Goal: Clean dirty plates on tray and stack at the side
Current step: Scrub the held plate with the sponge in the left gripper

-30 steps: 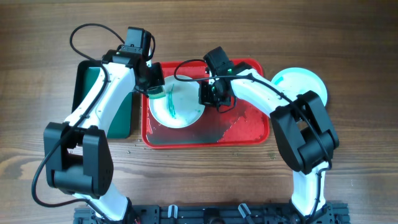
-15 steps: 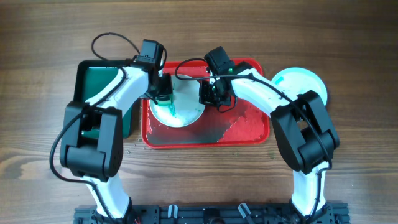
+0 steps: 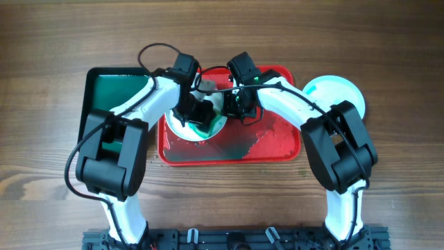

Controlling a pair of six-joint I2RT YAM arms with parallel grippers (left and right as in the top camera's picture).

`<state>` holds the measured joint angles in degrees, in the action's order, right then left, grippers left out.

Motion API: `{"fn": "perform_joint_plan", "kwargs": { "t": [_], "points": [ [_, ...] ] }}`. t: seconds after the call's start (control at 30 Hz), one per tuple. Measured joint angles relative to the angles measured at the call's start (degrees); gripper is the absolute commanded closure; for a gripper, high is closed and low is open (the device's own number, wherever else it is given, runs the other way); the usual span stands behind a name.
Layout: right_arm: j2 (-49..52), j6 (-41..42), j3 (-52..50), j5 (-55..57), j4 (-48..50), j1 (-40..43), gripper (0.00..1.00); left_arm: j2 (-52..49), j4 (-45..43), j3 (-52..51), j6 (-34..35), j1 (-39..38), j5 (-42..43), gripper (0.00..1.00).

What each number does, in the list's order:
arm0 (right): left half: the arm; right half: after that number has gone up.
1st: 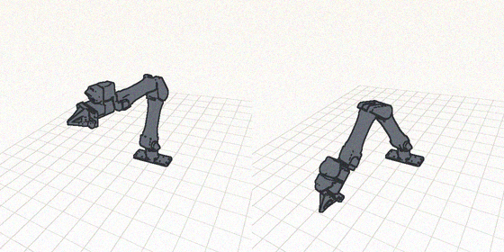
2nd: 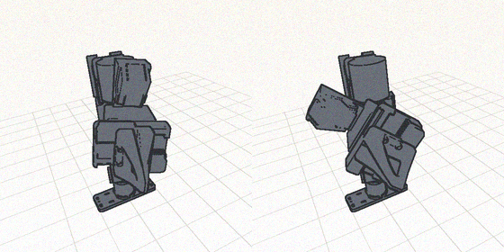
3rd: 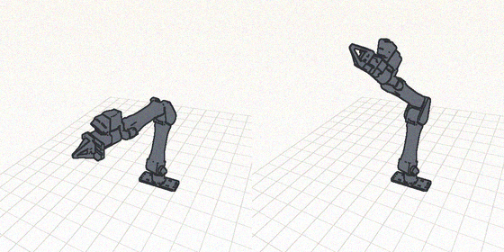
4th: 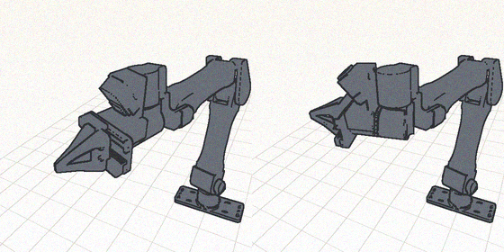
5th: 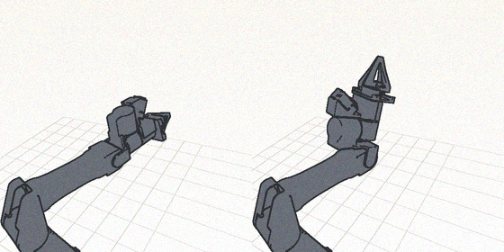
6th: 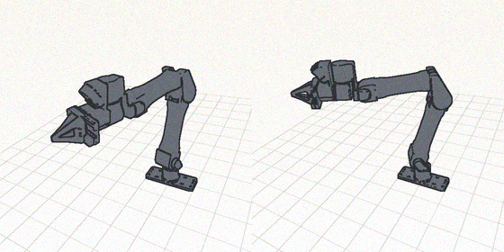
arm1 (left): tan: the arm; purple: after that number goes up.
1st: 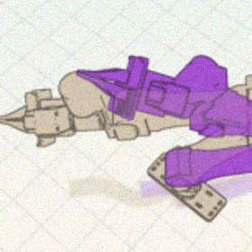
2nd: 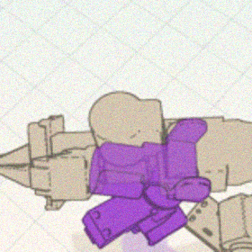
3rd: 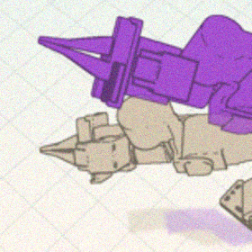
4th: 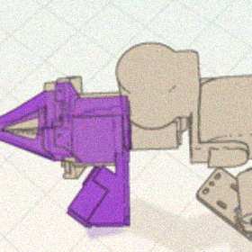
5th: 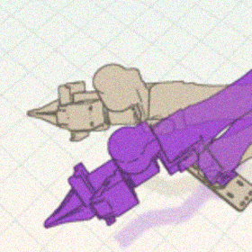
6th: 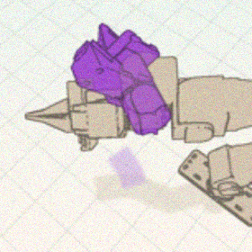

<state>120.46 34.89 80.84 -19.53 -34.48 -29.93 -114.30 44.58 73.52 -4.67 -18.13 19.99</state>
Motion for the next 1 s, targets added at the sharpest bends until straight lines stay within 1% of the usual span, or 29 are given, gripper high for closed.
{"fn": "perform_joint_plan", "kwargs": {
  "t": [0.03, 0.17, 0.23, 0.33, 0.47, 0.53, 0.6, 0.67, 0.83, 0.93, 1.0],
  "points": [
    [0.13, 0.0, 0.04, -0.13, 0.37, -0.02, 0.96, 0.35, -0.07, 0.11, 6.16, 1.18, -3.91, 0.96],
    [0.2, 0.0, 0.11, -0.24, 0.46, -0.02, 0.96, 1.03, -1.62, 0.46, 20.68, 5.27, -14.84, 0.96],
    [0.2, 0.0, 0.13, -0.37, 0.46, -0.02, 0.96, 1.07, -3.1, 0.55, 24.83, 6.58, -18.53, 0.96],
    [0.24, 0.02, 0.22, -0.39, 0.55, -0.02, 0.96, 1.07, -5.16, 0.44, 26.16, 6.25, -20.59, 0.96],
    [0.24, 0.31, 0.33, -0.26, 0.68, 0.09, 0.96, 0.83, -11.85, -0.09, 21.05, 5.57, -20.55, 0.95],
    [0.24, 0.79, 0.33, -0.11, 0.35, 0.42, 0.96, 0.48, -15.08, -0.31, 15.28, 5.18, -17.88, 0.95],
    [0.24, 0.94, 0.33, -0.09, 0.04, 0.83, 0.96, 0.07, -17.03, -0.33, 8.37, 4.79, -13.44, 0.96],
    [0.24, 0.92, 0.33, 0.02, -0.11, 0.94, 0.96, -0.17, -17.49, -0.33, 1.99, 3.54, -9.11, 0.96],
    [0.24, 0.85, 0.33, 0.09, -0.31, 0.94, 0.96, -0.22, -15.02, -0.33, -6.8, 0.42, -4.81, 0.96],
    [0.24, 0.85, 0.33, 0.09, -0.33, 0.94, 0.95, -0.24, -16.59, -0.52, -7.02, 0.46, -5.53, 0.96],
    [0.24, 0.85, 0.33, 0.09, -0.33, 0.94, 0.96, -0.28, -19.98, -0.85, -3.02, 0.63, -9.14, 0.96]
  ]
}}
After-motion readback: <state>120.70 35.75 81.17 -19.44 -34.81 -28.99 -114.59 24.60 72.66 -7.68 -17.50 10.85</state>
